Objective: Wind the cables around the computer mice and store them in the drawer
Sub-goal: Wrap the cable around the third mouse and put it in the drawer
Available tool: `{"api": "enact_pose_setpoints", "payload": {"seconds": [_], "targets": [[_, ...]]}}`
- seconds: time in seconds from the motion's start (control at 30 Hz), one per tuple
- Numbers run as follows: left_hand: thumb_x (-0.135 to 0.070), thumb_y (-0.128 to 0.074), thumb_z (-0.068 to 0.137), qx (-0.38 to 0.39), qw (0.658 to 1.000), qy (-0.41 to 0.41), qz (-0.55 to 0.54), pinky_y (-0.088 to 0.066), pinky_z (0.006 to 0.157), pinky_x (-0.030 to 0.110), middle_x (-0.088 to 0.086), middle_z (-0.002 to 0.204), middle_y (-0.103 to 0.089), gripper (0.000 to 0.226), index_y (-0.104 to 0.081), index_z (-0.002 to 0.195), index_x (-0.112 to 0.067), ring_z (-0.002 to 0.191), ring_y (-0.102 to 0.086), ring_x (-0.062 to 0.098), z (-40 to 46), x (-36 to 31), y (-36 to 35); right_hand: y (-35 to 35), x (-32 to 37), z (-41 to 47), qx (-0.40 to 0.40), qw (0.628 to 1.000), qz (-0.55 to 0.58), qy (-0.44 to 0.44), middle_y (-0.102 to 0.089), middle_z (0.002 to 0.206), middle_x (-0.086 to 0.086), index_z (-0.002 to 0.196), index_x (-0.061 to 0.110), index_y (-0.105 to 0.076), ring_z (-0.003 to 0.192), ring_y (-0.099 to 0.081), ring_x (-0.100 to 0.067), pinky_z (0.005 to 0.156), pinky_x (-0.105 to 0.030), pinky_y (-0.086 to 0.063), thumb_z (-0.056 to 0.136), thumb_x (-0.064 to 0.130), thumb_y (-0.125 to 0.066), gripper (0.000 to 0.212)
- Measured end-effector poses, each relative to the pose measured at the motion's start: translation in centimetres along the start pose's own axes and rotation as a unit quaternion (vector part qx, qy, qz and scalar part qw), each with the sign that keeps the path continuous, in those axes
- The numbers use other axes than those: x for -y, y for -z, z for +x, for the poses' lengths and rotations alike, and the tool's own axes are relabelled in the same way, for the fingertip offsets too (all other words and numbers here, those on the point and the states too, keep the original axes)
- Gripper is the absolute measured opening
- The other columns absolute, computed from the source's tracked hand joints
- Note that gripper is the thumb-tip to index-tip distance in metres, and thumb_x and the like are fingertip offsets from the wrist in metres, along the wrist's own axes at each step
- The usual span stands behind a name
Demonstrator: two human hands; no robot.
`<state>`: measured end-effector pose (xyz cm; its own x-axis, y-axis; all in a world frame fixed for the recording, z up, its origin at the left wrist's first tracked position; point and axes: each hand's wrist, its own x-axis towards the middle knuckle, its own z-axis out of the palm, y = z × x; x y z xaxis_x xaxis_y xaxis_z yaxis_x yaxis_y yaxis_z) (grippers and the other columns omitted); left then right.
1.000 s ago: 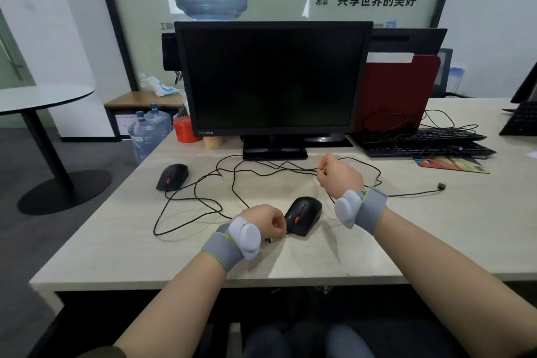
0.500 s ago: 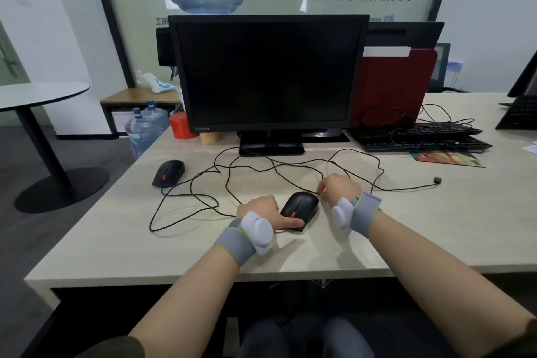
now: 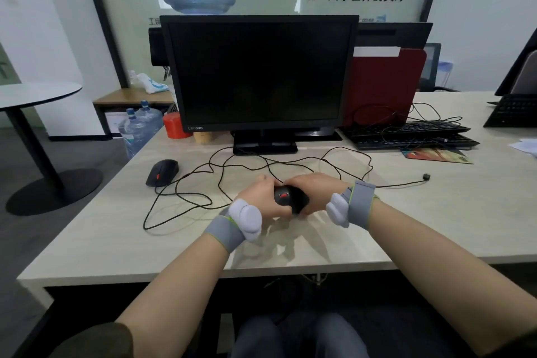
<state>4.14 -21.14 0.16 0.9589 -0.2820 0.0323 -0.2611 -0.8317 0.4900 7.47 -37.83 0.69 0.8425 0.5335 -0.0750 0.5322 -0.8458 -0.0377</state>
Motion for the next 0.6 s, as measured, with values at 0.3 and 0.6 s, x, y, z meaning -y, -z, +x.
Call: {"api": "enact_pose_setpoints", "payload": {"seconds": [0.3, 0.6], "targets": [[-0.034, -0.04, 0.097, -0.081, 0.961, -0.013, -0.262, -0.049, 0.089, 0.043, -0.001, 0.076, -0.062, 0.025, -0.051, 0.105, -0.013, 0.072, -0.062, 0.018, -0.6, 2.9, 4.0, 4.4, -0.7, -2.6, -0.069, 0.941, 0.326, -0.064, -0.061, 0.105, 0.005, 0.124, 0.022, -0.048, 0.094, -0.061, -0.012, 0.082, -0.021, -0.045, 0.078, 0.037, -0.07, 0.053], [-0.023, -0.027, 0.1, -0.148, 0.963, -0.009, -0.226, -0.036, 0.059, 0.026, -0.003, 0.068, -0.05, 0.025, -0.051, 0.094, -0.02, 0.06, -0.044, 0.013, 0.9, 0.1, 1.6, 5.2, 1.4, -4.1, 0.034, 0.695, 0.718, 0.013, -0.065, 0.097, -0.007, 0.108, 0.01, -0.055, 0.077, -0.063, -0.015, 0.063, -0.02, -0.048, 0.097, 0.038, -0.031, 0.039]]}}
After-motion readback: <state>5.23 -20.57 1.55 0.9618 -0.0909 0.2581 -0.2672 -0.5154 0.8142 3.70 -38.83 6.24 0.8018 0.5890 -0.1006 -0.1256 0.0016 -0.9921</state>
